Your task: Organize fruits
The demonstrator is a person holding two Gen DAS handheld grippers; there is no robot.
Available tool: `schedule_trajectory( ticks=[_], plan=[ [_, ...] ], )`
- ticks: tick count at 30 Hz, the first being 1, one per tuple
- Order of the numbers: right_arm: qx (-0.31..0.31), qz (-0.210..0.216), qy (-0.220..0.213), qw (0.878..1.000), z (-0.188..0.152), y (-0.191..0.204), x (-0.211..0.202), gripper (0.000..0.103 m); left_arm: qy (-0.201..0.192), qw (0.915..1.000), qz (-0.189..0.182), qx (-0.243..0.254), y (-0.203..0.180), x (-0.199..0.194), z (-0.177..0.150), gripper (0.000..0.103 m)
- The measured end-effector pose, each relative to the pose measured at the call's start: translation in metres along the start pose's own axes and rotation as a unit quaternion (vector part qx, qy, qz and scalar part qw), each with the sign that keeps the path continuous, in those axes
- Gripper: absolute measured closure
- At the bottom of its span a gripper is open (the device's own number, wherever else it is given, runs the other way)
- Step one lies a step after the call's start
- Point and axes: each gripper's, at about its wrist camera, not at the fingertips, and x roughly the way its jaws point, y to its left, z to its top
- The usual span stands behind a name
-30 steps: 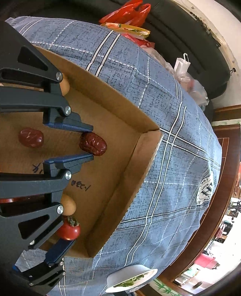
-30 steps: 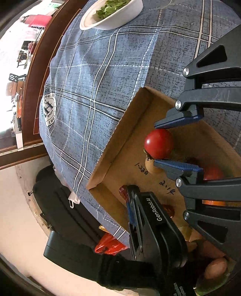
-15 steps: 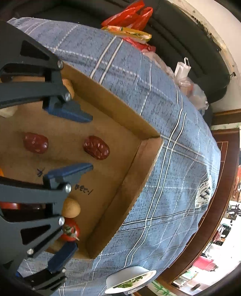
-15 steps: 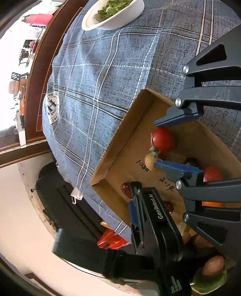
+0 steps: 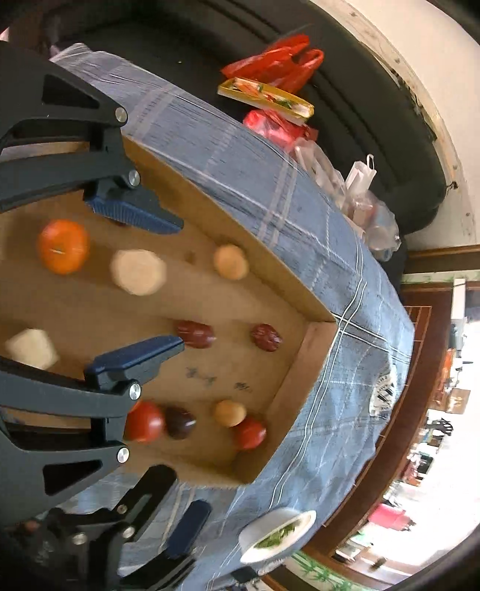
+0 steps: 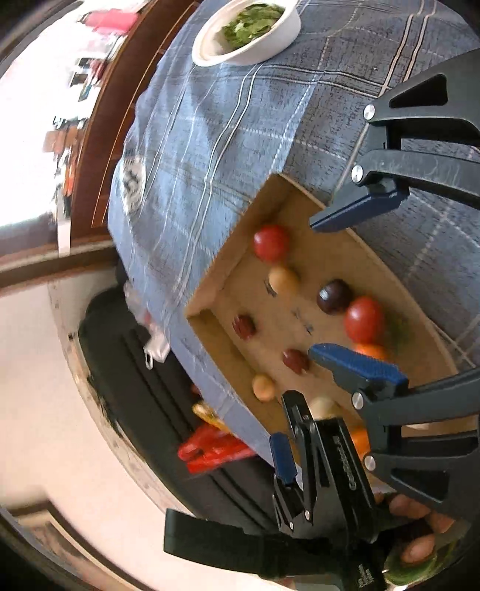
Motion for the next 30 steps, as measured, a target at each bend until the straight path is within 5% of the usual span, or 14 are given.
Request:
schedule_trajectory(
  ticks=[14,30],
  plan=[
    [-0.132,0.127,0.017,0.983,-0.059,0.027,-0.05,0.02,-0.039,0.9985,0.038,0.004,0.018,-0.077,-0.102,0.046],
    [-0.218,0.103,0.031,0.97,-0.088,0.054,-0.056,0.019,-0.054,0.9975,0.043,-0.017,0.03,-0.103,-0.141,0.046]
  ],
)
